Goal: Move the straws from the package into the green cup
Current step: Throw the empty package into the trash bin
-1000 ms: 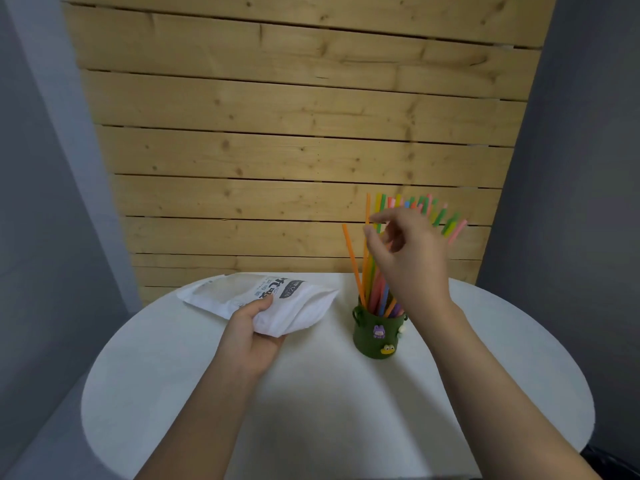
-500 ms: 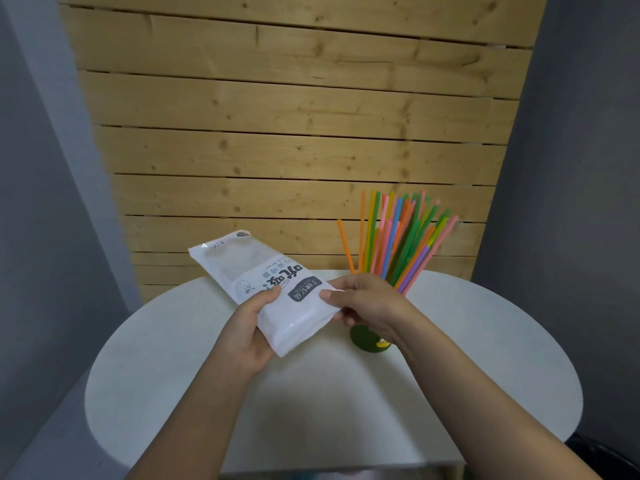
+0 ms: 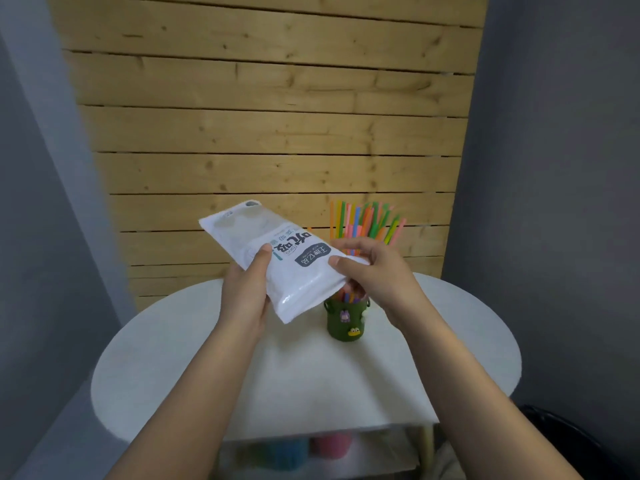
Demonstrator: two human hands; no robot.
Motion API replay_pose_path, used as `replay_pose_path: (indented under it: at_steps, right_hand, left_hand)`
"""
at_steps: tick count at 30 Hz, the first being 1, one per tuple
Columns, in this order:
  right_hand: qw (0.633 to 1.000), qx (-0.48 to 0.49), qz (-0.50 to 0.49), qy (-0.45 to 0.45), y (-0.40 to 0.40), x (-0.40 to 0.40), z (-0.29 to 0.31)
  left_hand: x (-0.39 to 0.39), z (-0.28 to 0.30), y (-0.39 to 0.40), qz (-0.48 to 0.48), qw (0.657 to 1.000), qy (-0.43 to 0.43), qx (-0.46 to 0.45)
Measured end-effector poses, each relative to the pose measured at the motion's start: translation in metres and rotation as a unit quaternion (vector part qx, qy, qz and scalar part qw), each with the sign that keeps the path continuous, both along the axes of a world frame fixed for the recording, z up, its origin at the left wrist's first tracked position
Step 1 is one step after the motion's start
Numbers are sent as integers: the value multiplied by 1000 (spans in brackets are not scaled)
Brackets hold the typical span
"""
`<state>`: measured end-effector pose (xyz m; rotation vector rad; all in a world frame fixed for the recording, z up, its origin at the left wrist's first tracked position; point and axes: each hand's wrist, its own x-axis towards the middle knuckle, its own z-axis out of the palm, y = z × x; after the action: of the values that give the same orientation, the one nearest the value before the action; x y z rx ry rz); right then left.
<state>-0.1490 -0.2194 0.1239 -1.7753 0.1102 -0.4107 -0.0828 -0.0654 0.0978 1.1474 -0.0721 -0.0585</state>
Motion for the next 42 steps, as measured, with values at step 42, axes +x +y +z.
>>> replay_pose_path:
  at_steps: [42]
  right_hand:
    - [837,-186,-273,436,-276,-183,-124]
  left_hand:
    - [-189,-148,-302,-503,770,354,170]
